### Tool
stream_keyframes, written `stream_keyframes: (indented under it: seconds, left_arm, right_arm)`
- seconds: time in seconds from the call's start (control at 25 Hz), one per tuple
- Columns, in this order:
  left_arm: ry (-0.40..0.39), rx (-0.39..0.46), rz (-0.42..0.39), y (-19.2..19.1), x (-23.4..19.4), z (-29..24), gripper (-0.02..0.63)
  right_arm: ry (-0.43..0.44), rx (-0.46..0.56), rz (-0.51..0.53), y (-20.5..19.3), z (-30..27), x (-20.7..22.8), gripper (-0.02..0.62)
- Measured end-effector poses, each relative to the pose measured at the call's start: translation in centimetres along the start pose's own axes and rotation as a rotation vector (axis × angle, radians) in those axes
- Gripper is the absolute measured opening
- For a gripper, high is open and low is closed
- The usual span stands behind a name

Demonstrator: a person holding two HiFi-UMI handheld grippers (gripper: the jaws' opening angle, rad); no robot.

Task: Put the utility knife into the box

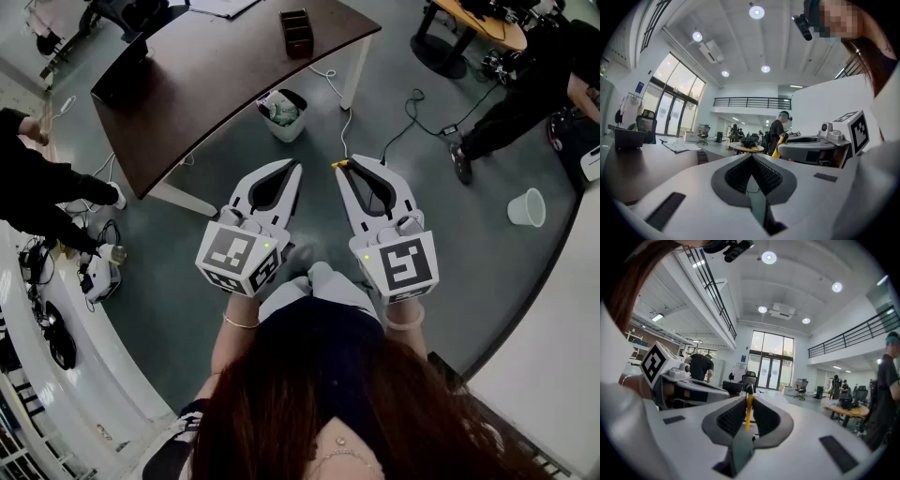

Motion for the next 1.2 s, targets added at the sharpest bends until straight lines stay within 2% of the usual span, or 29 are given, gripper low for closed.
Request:
stream_keyframes:
  seconds: [0.64, 1.2]
  left_arm:
    - [-0.004, -0.005, 0.022, -0.6, -1.0, -1.4, 0.000]
    - [0.057, -0.001, 0.012, -2.1, -2.8, -7.0, 0.000]
  right_arm:
    - [0.000, 0.004, -0.028, -0.5, -1.1, 1.2, 0.055]
    - [0.063, 0.015, -0.037, -2.7, -4.3, 6.7, 0.055]
Point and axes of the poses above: the fingertips, and each gripper's own axes: z backward along the fingers, x to its right, y out of its top, the point moved 1 cm from there along z, backward along the fingers, and after that the axes turned 14 degrees about x, right-handed, at the moved point
